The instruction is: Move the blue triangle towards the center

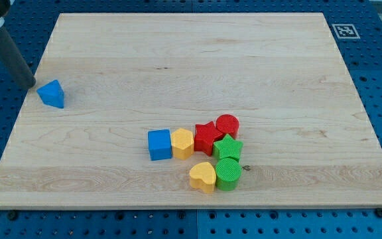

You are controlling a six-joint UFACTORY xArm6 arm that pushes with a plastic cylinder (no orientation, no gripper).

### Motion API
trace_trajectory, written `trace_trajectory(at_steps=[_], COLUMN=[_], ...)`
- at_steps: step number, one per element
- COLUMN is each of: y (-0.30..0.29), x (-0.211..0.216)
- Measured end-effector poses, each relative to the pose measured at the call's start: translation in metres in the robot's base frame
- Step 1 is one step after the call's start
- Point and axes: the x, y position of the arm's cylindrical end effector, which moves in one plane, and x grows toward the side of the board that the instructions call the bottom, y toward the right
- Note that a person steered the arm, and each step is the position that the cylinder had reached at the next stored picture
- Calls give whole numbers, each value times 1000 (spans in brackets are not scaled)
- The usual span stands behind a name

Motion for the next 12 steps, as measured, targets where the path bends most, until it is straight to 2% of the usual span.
trace_trajectory(at_steps=[2, 3, 6, 8, 9, 10, 11, 12], y=[0, 16, 153, 157, 170, 219, 278, 311], x=[63, 71, -72, -76, -100, -100, -84, -39])
